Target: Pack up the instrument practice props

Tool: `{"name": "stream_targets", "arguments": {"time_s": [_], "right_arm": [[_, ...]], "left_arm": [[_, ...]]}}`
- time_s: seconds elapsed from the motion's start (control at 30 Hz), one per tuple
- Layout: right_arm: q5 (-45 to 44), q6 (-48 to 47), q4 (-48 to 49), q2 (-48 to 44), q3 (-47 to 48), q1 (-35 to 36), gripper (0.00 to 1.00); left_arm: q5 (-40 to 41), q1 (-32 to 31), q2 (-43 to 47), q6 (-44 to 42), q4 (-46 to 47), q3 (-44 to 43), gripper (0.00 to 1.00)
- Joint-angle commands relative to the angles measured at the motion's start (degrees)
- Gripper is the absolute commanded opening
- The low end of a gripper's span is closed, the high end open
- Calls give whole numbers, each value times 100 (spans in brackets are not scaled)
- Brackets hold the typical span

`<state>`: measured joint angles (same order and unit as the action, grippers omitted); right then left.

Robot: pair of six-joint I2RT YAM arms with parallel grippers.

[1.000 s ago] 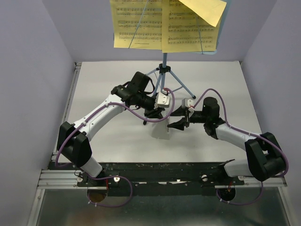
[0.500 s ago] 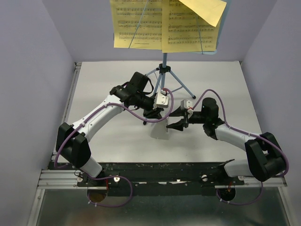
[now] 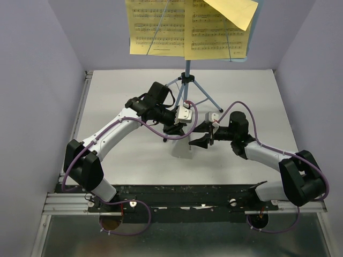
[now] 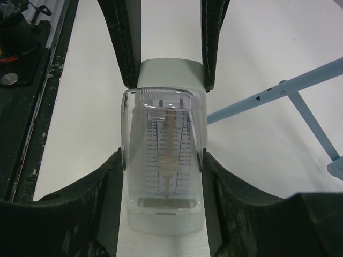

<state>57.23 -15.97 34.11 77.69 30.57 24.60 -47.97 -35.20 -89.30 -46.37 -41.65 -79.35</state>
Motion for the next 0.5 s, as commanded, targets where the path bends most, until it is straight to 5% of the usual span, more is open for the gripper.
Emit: {"name": "stream_targets", "arguments": {"time_s": [0.0,0.27,0.47], "right_arm": [[-63,-450,-764,229,-130,45,0],[156,-645,-1213,466,55,54,0],[86,-504,-1258,563,90,45,0]], "left_arm": [[463,31,-220,-83,-827,298,10],[481,31,-237,-109,-845,271,14],[586,40,-167,-127,-801,271,34]]}}
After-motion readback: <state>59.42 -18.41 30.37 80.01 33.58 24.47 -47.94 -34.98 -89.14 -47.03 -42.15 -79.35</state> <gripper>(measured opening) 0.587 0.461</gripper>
